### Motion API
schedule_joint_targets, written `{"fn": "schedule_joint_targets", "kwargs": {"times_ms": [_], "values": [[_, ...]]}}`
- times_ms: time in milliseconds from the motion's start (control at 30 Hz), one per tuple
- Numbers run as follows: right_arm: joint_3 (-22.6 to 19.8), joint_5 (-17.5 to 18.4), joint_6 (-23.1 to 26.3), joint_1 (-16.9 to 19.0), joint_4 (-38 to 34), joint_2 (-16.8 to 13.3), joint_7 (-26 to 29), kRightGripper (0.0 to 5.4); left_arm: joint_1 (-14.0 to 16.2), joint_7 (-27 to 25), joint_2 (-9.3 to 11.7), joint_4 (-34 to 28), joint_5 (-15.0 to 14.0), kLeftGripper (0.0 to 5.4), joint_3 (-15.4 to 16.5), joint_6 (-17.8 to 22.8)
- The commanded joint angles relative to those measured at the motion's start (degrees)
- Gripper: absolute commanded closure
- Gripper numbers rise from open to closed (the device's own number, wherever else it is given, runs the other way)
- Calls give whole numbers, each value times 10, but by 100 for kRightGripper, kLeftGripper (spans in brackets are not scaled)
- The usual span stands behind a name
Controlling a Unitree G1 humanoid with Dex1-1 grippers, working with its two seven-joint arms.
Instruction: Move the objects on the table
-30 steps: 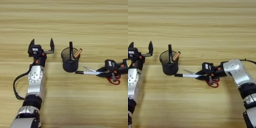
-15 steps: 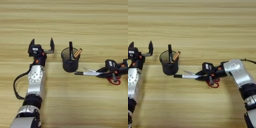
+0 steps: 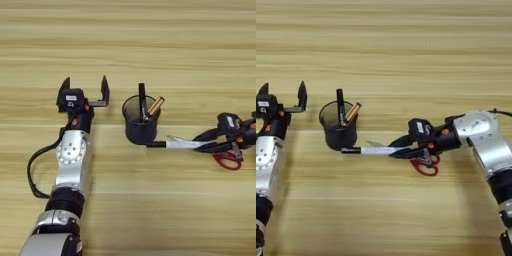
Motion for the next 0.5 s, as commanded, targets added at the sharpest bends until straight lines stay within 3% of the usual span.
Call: {"fn": "schedule_joint_targets", "kwargs": {"times_ms": [33,267,500], "values": [[-11,16,19,7,-37,-24,9,465,1,-9,0,-5,-5,0,0,-7],[-17,33,37,9,-70,-36,6,465,10,-32,5,-23,-12,0,-2,-12],[-22,41,47,11,-88,-40,4,465,26,-97,25,-78,-15,0,-28,6]]}}
